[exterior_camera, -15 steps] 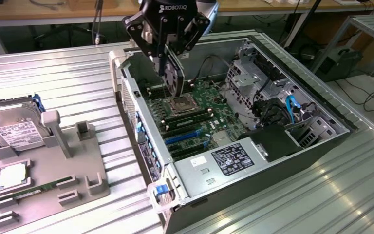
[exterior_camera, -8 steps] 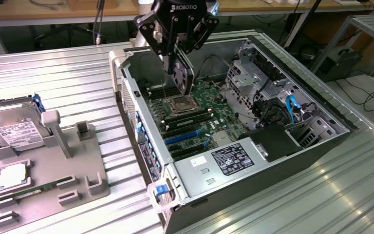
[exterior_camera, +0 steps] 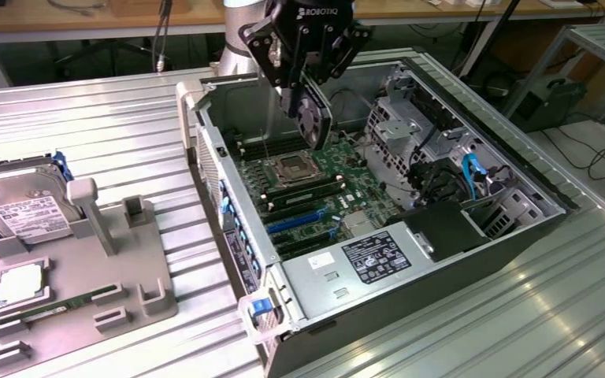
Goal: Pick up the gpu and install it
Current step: 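Pick up the gpu and move the gpu toward the slot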
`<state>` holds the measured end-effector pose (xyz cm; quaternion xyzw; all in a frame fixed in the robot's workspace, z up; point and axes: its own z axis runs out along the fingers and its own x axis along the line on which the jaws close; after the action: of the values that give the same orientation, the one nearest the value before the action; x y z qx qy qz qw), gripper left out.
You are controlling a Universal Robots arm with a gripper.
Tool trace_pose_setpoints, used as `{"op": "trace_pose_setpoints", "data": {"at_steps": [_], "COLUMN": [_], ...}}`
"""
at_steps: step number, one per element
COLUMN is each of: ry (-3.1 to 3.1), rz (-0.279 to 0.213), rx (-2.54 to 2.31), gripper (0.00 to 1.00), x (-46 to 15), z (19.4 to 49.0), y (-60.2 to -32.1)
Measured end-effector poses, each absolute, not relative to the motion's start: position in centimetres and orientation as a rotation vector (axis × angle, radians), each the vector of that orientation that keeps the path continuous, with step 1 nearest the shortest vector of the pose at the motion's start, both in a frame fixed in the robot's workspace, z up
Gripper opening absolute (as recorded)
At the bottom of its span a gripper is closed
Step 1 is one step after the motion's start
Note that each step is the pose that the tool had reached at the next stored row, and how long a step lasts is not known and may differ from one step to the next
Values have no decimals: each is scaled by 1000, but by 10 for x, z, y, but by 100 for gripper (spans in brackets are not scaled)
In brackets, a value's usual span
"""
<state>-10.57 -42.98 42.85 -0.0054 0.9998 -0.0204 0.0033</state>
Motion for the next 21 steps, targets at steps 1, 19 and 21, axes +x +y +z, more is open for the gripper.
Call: {"op": "trace_pose_setpoints", "data": {"at_steps": [1,19,21], "ry": [3134,3135,3135], "rz": [-64,-66,-66], "rx": [-17,0,0], "gripper": [28,28,28], "x": [-103,-55,-50], "z": [428,426,426], "y": [-430,-427,-427]}}
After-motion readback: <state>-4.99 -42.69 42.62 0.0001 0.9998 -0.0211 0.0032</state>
